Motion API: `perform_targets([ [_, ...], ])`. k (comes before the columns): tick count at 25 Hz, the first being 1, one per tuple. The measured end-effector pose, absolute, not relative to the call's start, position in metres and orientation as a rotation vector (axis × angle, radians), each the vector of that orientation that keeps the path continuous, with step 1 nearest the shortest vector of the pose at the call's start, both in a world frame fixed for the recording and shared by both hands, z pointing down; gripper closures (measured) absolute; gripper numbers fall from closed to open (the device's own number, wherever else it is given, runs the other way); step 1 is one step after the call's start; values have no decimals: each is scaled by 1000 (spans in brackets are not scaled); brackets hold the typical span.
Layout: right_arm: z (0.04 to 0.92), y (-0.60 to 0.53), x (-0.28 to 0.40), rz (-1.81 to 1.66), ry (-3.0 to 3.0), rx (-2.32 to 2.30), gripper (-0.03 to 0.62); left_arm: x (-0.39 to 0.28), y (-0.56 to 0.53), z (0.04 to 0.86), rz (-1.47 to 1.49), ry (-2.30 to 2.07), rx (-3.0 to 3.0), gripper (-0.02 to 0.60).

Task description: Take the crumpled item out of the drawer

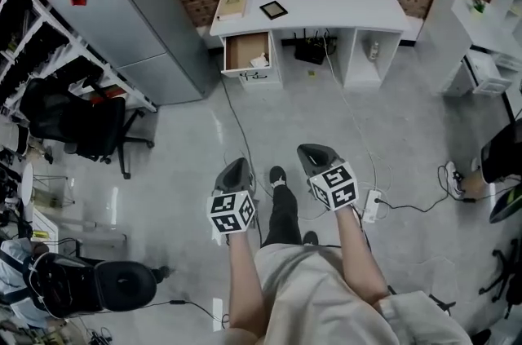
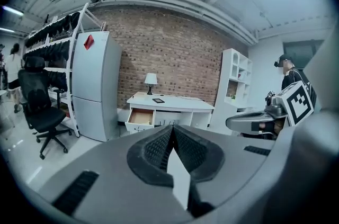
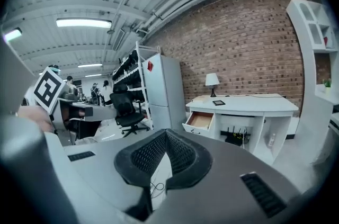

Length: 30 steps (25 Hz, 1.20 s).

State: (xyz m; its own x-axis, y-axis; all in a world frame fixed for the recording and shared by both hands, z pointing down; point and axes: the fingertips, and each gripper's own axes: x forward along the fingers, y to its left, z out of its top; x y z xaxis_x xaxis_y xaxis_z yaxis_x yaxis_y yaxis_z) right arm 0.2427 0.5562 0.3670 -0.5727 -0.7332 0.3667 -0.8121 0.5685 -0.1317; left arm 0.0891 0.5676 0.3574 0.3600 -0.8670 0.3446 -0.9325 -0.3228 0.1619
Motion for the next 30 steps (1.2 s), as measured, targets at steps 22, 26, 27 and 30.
perform_targets([
  [22, 399, 247, 196, 457, -2408, 1301, 569, 33, 229, 366, 124, -1492, 2269, 565],
  [26, 399, 192, 179, 426, -2381, 1296, 569, 18, 168, 355, 97, -1467, 2297, 566],
  [27, 398, 179, 175, 430, -2382, 1302, 569, 14, 156, 353, 96, -1463, 2304, 566],
  [30, 398, 146, 166, 440, -2375, 1321, 569, 6, 124, 354, 107, -1441, 2316, 565],
])
